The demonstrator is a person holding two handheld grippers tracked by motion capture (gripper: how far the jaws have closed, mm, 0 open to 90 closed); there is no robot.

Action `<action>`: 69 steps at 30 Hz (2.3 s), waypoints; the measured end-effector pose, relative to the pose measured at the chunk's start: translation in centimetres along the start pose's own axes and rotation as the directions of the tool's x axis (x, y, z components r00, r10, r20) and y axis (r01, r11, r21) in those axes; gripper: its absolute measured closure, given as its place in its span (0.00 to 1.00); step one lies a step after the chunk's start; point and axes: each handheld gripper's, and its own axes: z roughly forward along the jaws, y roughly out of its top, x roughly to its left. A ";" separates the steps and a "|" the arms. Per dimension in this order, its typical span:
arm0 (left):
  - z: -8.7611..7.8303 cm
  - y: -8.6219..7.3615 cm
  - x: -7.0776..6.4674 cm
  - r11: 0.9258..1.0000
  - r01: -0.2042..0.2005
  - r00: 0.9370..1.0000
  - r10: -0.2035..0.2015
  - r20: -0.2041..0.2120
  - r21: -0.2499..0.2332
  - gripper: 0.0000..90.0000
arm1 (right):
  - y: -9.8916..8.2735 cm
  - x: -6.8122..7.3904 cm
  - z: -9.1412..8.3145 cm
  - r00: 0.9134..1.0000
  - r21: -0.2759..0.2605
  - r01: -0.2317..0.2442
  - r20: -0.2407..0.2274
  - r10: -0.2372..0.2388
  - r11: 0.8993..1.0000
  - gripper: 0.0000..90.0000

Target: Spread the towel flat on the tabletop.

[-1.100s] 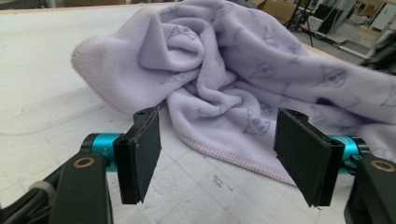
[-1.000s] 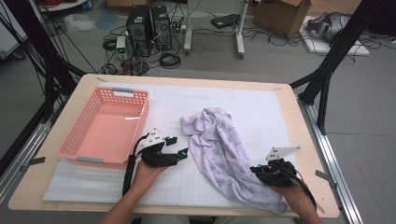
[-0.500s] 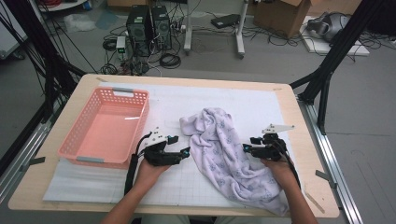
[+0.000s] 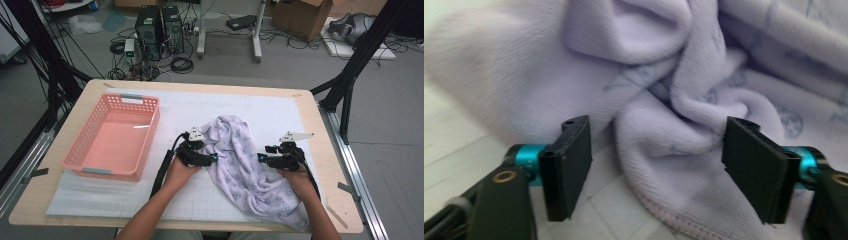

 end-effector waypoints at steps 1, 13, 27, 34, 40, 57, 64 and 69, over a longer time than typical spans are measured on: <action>-0.1 0.0 -0.1 1.000 -0.014 1.000 0.014 -0.003 -0.001 0.45 | 0.0 -0.1 0.0 1.000 0.003 -0.006 0.013 0.006 1.000 0.53; -5.6 -2.6 1.3 0.999 -0.001 1.000 0.001 -0.011 -0.053 0.92 | 0.6 -0.7 0.6 0.997 0.020 -0.030 0.067 0.028 0.999 0.78; -7.3 -5.0 1.8 0.997 0.039 0.999 -0.040 -0.002 -0.074 0.93 | 3.9 4.3 7.1 0.997 0.154 0.074 -0.030 -0.070 0.985 0.60; -7.3 -5.1 2.0 0.996 0.040 0.999 -0.040 0.001 -0.080 0.93 | 3.6 3.4 5.4 0.992 0.168 0.097 0.058 -0.108 0.981 0.97; -7.2 -5.1 1.9 0.995 0.048 0.999 -0.048 0.011 -0.088 0.93 | 2.0 0.5 1.9 0.982 0.139 0.031 0.180 -0.056 0.990 0.97; -7.7 -5.4 0.5 0.998 -0.003 0.995 0.009 0.103 -0.057 0.74 | -6.1 0.3 -9.2 0.957 0.164 -0.040 0.290 -0.009 0.986 0.97; -6.7 -3.9 1.4 0.987 0.079 0.996 -0.074 0.042 -0.139 0.39 | -3.0 -0.1 -8.4 0.966 -0.004 -0.020 0.258 0.020 1.000 0.61; -5.2 -2.3 2.5 0.984 0.097 0.995 -0.095 0.024 -0.150 0.40 | -0.5 -1.4 -5.1 0.971 -0.022 -0.006 0.240 0.011 1.000 0.60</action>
